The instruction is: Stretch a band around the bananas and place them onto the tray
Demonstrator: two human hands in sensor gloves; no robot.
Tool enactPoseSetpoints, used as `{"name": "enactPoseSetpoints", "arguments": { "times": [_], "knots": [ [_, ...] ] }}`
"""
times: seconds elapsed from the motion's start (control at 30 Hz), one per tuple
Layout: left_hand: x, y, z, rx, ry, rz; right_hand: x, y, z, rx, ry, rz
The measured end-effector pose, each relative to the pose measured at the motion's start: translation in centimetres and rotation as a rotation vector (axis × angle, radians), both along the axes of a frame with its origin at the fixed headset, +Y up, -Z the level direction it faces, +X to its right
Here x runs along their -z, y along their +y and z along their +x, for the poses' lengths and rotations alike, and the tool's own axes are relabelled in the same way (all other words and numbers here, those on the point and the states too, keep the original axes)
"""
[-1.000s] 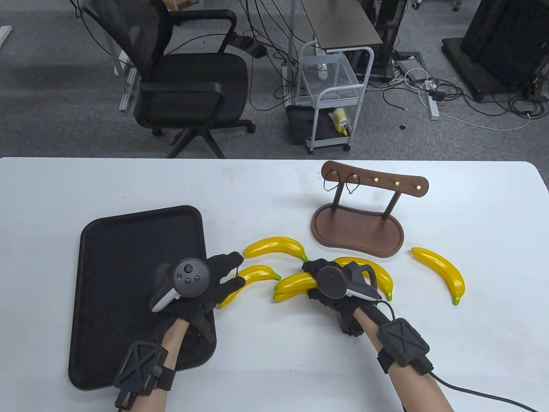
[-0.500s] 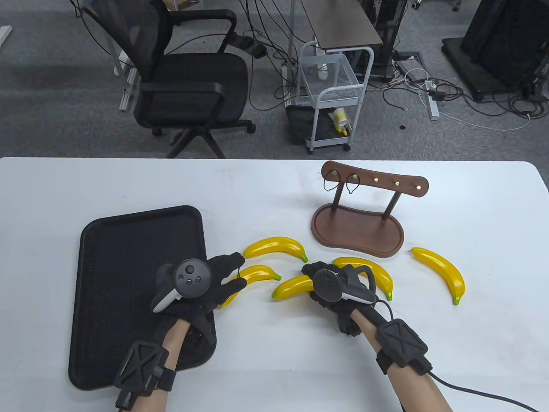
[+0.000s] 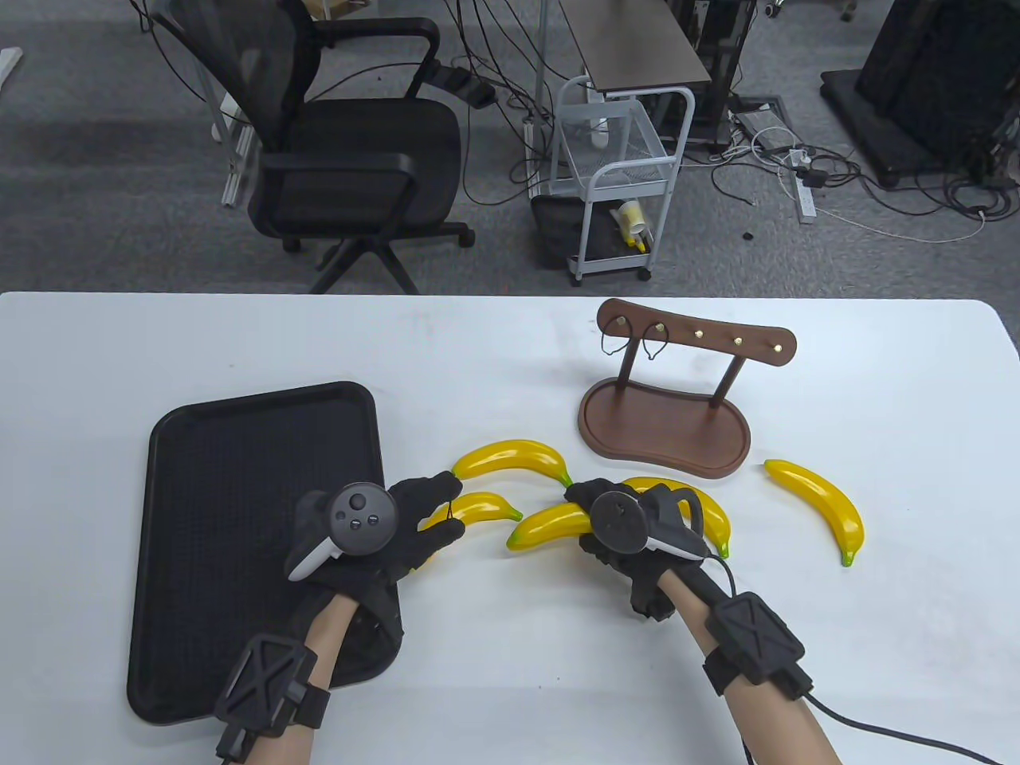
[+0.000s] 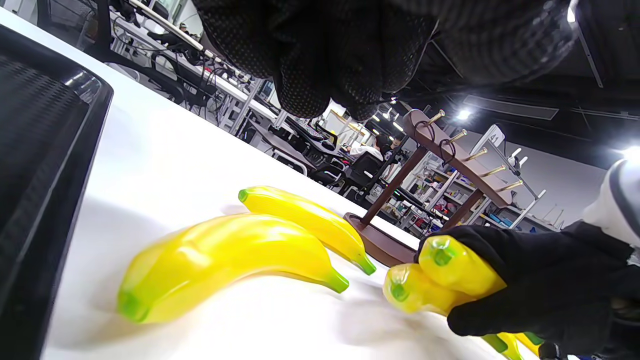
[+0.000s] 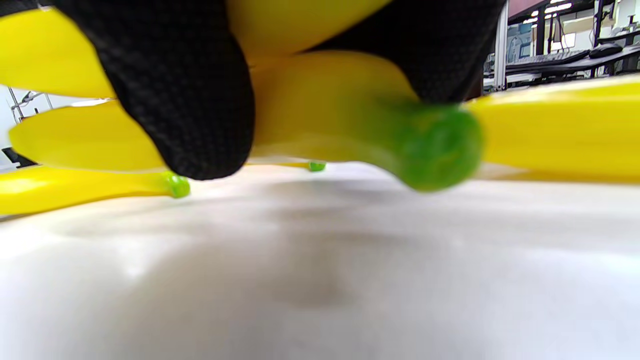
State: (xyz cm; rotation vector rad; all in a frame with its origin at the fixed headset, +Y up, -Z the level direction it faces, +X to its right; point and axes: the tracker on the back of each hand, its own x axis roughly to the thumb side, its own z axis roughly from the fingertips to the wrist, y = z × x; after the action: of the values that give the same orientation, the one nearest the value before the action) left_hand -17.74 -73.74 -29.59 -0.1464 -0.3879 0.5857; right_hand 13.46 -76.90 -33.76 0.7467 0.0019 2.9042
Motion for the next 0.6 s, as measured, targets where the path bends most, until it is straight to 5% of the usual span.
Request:
{"name": "enactPoseSetpoints", "arguments": {
  "times": [0.6],
  "knots": [
    [-0.1,-0.1,0.3,-0.021,-0.008,-0.017,-0.1,3.6,-0.4,0.083,-0.051,0.045]
  ]
}}
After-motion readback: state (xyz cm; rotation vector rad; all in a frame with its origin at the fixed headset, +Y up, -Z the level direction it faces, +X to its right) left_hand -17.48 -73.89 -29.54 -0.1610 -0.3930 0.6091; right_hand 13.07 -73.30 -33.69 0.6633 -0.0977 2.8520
